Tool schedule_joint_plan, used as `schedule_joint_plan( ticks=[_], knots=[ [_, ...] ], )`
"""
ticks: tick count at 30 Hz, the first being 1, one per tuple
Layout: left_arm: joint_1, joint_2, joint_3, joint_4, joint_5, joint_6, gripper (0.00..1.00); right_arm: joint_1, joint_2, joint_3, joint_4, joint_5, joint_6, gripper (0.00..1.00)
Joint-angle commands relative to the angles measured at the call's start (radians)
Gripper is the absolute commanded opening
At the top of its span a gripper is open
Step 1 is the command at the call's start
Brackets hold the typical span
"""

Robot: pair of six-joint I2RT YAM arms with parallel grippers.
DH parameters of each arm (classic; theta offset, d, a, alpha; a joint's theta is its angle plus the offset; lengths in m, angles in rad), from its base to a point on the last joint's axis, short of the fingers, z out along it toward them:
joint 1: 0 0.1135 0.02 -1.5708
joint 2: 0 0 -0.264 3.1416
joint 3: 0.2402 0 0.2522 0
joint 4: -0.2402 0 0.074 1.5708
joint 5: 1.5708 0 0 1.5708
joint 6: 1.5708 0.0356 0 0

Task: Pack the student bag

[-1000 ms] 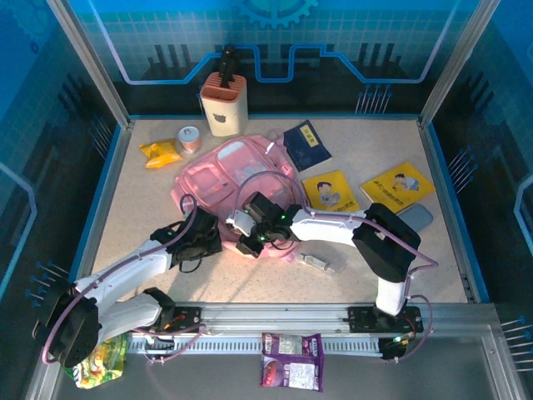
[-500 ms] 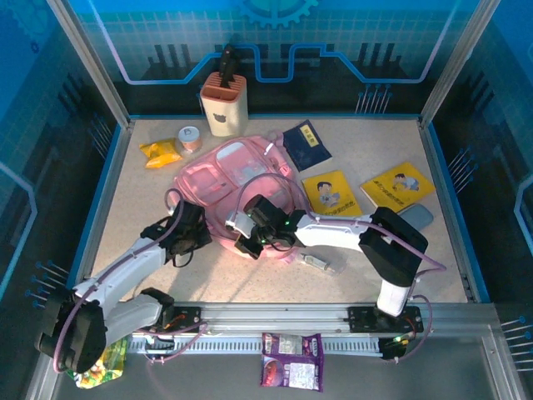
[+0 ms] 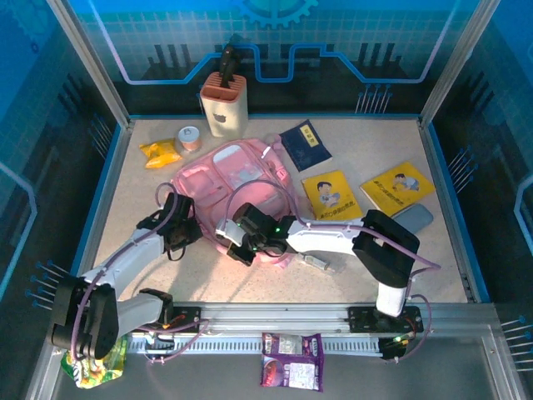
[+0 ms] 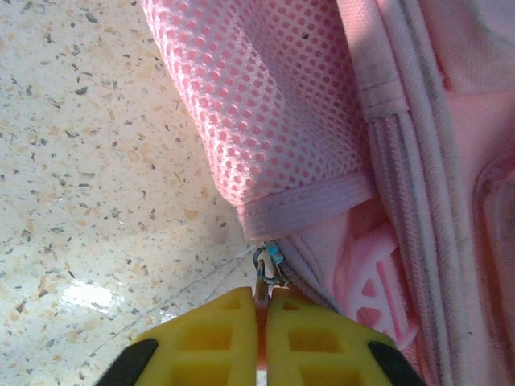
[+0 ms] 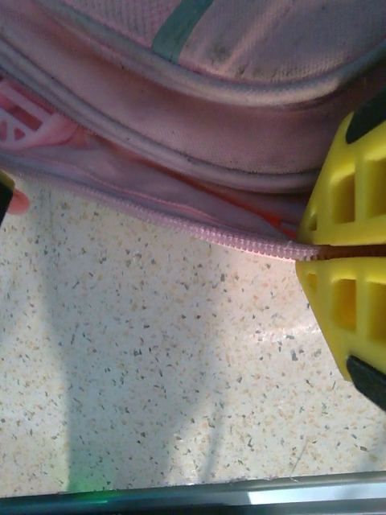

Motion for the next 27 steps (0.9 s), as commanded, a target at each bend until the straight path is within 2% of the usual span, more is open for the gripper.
schedule_joint_plan(
  ticks=[1, 4, 7, 10, 14, 17, 22, 27],
  knots=[
    [0.006, -0.069, 0.032, -0.056, 0.071, 0.007, 0.2, 0.015, -0.014, 0.037, -0.026, 0.034, 0.044, 0.33],
    [0.003, -0.156, 0.023, -0.099, 0.127, 0.008, 0.37, 0.016, -0.082, 0.022, -0.043, 0.066, 0.085, 0.5],
    [-0.003, -0.25, 0.026, -0.149, 0.178, -0.018, 0.46, 0.008, -0.186, -0.026, -0.066, 0.11, 0.148, 0.61],
    [-0.037, -0.326, 0.022, -0.136, 0.262, -0.068, 0.5, -0.029, -0.275, -0.058, -0.142, 0.155, 0.229, 0.71],
    [-0.163, -0.383, 0.018, -0.075, 0.243, -0.186, 0.54, -0.133, -0.395, -0.114, -0.224, 0.159, 0.334, 0.76],
    [-0.3, -0.378, 0.02, 0.001, 0.167, -0.264, 0.54, -0.231, -0.49, -0.163, -0.266, 0.136, 0.392, 0.78],
    [-0.51, -0.277, 0.035, 0.165, 0.046, -0.365, 0.55, -0.377, -0.584, -0.212, -0.353, 0.133, 0.43, 0.82],
    [-0.628, -0.1, 0.116, 0.287, -0.006, -0.375, 0.56, -0.532, -0.613, -0.249, -0.386, 0.081, 0.465, 0.84]
  ],
)
